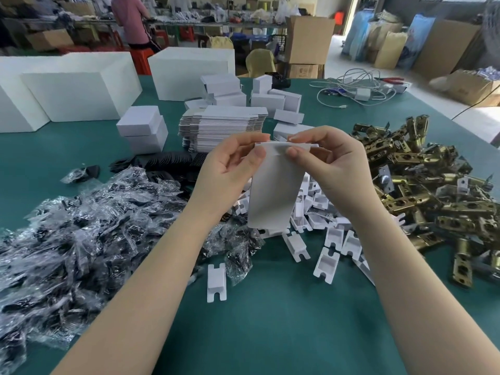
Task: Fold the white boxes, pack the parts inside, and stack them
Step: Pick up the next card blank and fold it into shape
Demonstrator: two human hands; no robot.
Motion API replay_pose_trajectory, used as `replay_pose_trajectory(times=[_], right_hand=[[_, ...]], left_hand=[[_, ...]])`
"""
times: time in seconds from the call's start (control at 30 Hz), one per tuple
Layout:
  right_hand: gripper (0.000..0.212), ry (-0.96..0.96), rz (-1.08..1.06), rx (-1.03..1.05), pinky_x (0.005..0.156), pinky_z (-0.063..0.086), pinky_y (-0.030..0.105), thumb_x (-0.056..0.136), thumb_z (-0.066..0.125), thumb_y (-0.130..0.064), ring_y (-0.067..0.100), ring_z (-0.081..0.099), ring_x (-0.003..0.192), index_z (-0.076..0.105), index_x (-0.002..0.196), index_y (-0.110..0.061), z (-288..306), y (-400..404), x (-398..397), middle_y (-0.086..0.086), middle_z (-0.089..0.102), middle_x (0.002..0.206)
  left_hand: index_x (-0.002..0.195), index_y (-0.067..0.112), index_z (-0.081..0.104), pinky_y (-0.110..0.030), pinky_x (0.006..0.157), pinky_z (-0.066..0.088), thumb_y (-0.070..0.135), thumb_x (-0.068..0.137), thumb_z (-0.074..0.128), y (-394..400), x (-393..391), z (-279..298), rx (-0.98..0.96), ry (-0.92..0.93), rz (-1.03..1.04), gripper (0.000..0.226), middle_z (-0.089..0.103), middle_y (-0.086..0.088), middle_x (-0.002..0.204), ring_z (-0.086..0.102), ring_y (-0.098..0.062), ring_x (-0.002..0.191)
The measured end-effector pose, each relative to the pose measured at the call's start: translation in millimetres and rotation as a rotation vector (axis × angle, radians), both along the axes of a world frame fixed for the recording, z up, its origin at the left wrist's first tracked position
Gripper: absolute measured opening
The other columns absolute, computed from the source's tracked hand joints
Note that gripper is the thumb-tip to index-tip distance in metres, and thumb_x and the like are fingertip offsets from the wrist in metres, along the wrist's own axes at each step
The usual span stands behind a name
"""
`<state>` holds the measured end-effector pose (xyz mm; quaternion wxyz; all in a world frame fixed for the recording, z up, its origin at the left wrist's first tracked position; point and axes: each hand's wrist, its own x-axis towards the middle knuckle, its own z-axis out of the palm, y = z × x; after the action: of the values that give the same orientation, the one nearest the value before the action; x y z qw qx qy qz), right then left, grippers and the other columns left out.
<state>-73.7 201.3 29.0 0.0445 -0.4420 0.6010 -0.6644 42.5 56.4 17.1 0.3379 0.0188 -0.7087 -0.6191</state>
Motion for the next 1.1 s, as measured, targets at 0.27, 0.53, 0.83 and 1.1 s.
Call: replay_pose_trajectory(times=[0.27, 0.53, 0.83, 1.1], right_hand=[[0.015, -0.014, -0.036, -0.044, 0.075, 0.053, 0.029, 0.084, 0.076, -0.010, 0.007, 0.065, 0.078, 0.069, 0.084, -0.024, -4, -5, 3, -0.014, 0.071, 0.084], [0.016, -0.013, -0.061, -0.066, 0.075, 0.054, 0.034, 0.084, 0.076, -0.013, 0.010, 0.065, 0.078, 0.070, 0.084, -0.028, -4, -8, 8, -0.012, 0.071, 0.085], [0.021, -0.012, -0.025, -0.075, 0.074, 0.054, 0.043, 0.082, 0.077, -0.006, 0.021, 0.061, 0.077, 0.071, 0.086, -0.026, 1, -6, 9, -0.013, 0.072, 0.083], [0.027, 0.005, -0.027, -0.081, 0.071, 0.055, 0.036, 0.079, 0.080, -0.011, 0.017, 0.061, 0.074, 0.075, 0.083, -0.037, 3, -3, 7, -0.012, 0.074, 0.085]], left_hand=[[0.102, 0.028, 0.063, -0.010, 0.072, 0.044, 0.016, 0.099, 0.057, 12, -5, -3, -0.035, 0.064, 0.122, 0.013, 0.063, 0.014, 0.088, 0.058, 0.006, 0.079], [0.103, 0.031, 0.062, -0.009, 0.068, 0.042, 0.024, 0.100, 0.054, 20, -10, -7, 0.016, 0.118, 0.229, 0.011, 0.062, 0.025, 0.082, 0.052, 0.007, 0.072], [0.103, 0.030, 0.062, -0.008, 0.070, 0.043, 0.025, 0.101, 0.053, 23, -6, 3, 0.010, 0.102, 0.249, 0.011, 0.062, 0.030, 0.080, 0.053, 0.010, 0.074], [0.104, 0.028, 0.063, -0.014, 0.068, 0.047, 0.027, 0.101, 0.055, 26, -3, 11, 0.060, 0.080, 0.230, 0.009, 0.066, 0.026, 0.081, 0.058, 0.006, 0.076]])
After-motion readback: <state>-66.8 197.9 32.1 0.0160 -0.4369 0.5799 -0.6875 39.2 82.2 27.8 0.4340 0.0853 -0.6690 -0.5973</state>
